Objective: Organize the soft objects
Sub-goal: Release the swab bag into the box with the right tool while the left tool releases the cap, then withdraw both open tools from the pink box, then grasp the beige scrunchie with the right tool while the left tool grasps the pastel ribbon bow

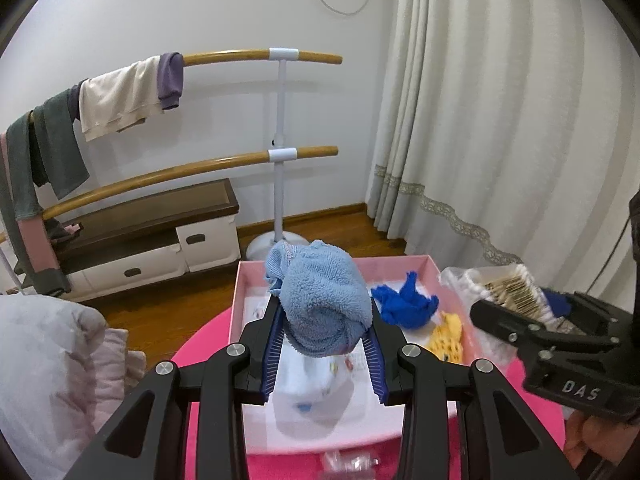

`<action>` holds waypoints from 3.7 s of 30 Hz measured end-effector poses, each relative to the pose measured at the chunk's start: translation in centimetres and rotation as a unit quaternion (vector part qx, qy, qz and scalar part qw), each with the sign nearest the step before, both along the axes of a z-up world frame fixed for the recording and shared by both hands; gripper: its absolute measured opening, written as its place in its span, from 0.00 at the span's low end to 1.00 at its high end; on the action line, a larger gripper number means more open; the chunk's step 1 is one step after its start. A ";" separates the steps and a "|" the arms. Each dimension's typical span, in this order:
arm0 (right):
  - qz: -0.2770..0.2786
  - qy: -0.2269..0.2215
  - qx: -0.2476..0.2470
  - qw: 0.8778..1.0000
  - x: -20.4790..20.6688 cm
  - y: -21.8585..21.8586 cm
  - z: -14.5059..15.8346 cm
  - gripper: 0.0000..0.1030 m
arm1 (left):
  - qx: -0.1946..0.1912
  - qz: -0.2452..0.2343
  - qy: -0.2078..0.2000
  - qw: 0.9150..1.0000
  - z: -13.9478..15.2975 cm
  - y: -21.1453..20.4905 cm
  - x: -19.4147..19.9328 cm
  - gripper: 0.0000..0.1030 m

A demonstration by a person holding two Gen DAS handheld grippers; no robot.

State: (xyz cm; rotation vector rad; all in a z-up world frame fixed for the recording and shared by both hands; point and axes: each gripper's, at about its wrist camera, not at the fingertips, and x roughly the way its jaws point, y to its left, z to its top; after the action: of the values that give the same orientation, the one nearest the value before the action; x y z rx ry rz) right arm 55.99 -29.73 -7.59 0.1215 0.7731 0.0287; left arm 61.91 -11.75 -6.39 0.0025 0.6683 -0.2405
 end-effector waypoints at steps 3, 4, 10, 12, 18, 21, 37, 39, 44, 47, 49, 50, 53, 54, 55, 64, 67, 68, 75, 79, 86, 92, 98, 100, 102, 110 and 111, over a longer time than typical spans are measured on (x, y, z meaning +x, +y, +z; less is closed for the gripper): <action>-0.003 0.010 0.001 1.000 1.8 -0.4 -0.8 0.65 | -0.002 -0.001 0.008 1.000 -0.4 -0.3 3.3 0.33; -0.003 0.015 0.002 1.000 2.4 -0.5 -1.1 0.65 | -0.002 -0.001 0.012 1.000 -0.6 -0.5 4.5 0.33; -0.003 0.034 0.003 0.999 5.2 -1.0 -3.1 0.65 | 0.000 0.001 0.030 1.000 -1.9 -1.0 10.7 0.33; -0.003 0.040 0.005 0.999 6.0 -1.2 -3.6 0.65 | 0.001 0.001 0.036 0.999 -2.5 -1.3 12.5 0.33; -0.003 0.055 0.012 0.998 8.4 -1.5 -5.1 0.65 | 0.006 -0.003 0.056 0.998 -4.3 -2.2 18.0 0.33; -0.003 0.063 0.015 0.998 9.7 -1.5 -5.8 0.65 | 0.005 -0.005 0.069 0.998 -5.2 -2.5 20.6 0.33; -0.026 0.070 0.050 0.996 9.5 -2.9 -6.6 1.00 | 0.033 0.030 0.060 0.997 -6.1 -2.3 24.0 0.96; -0.031 0.066 0.043 0.996 8.8 -2.9 -6.2 1.00 | 0.031 0.039 0.051 0.997 -5.5 -2.1 23.4 1.00; -0.043 0.052 0.041 0.997 6.5 -2.7 -4.6 1.00 | 0.032 0.054 0.031 0.998 -3.9 -1.6 21.2 1.00; -0.045 0.040 0.039 0.997 4.8 -2.3 -3.5 1.00 | 0.031 0.059 0.017 0.998 -3.7 -1.4 18.4 1.00; -0.044 0.031 0.036 0.998 3.5 -2.1 -2.6 1.00 | 0.029 0.062 0.006 0.998 -3.6 -1.5 15.3 1.00; -0.045 0.025 0.034 0.998 2.7 -1.9 -2.0 1.00 | 0.029 0.063 0.000 0.998 -3.4 -1.3 13.9 1.00; -0.046 0.009 0.029 0.998 0.8 -1.3 -0.5 1.00 | 0.030 0.067 -0.020 0.997 -2.8 -0.6 9.8 1.00; -0.046 0.002 0.028 0.999 0.0 -1.1 0.0 1.00 | 0.030 0.069 -0.024 0.997 -2.5 -0.6 8.8 1.00; -0.046 -0.005 0.026 0.999 -0.7 -0.9 0.6 1.00 | 0.029 0.070 -0.029 0.997 -2.3 -0.3 7.3 1.00; -0.052 -0.054 0.011 0.997 -7.1 1.4 4.2 1.00 | 0.015 0.080 -0.069 0.994 -0.7 1.4 -3.2 1.00; -0.052 -0.066 0.003 0.996 -9.2 2.0 5.0 1.00 | 0.009 0.083 -0.078 0.993 -0.5 1.9 -6.6 1.00; -0.050 -0.070 0.002 0.996 -10.0 2.2 5.2 1.00 | 0.005 0.083 -0.081 0.993 -0.5 2.1 -8.0 1.00; -0.060 -0.089 -0.016 0.994 -14.5 2.6 5.9 1.00 | -0.012 0.083 -0.081 0.993 -0.8 3.9 -15.7 1.00; -0.059 -0.089 -0.020 0.994 -16.8 2.8 5.9 1.00 | -0.001 0.089 -0.082 0.993 -0.9 4.3 -19.3 1.00; -0.064 -0.099 -0.019 0.993 -19.9 2.9 5.6 1.00 | -0.001 0.098 -0.080 0.992 -0.5 4.6 -24.5 1.00; -0.075 -0.099 -0.026 0.992 -22.7 3.0 4.7 1.00 | -0.012 0.106 -0.090 0.990 -0.3 5.0 -27.9 1.00; -0.082 -0.088 -0.028 0.992 -23.3 2.6 3.8 1.00 | 0.005 0.111 -0.081 0.991 -1.6 5.2 -29.7 1.00; -0.082 -0.085 -0.027 0.993 -23.4 2.6 3.5 1.00 | 0.006 0.112 -0.075 0.991 -1.9 5.4 -30.2 1.00; -0.080 -0.083 -0.028 0.993 -23.4 2.7 3.4 1.00 | 0.006 0.116 -0.070 0.991 -2.0 5.6 -30.5 1.00; -0.072 -0.074 -0.029 0.994 -22.7 3.1 2.8 1.00 | 0.005 0.125 -0.060 0.990 -2.2 6.4 -30.7 1.00; -0.071 -0.071 -0.029 0.995 -22.5 3.1 2.7 1.00 | 0.007 0.126 -0.057 0.990 -2.4 6.6 -30.5 1.00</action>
State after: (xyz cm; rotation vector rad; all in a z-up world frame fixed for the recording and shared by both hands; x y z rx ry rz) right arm 33.45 -26.63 -4.88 0.1173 0.6202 -0.1180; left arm 31.38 -5.17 -8.81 -0.0548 0.5497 0.0070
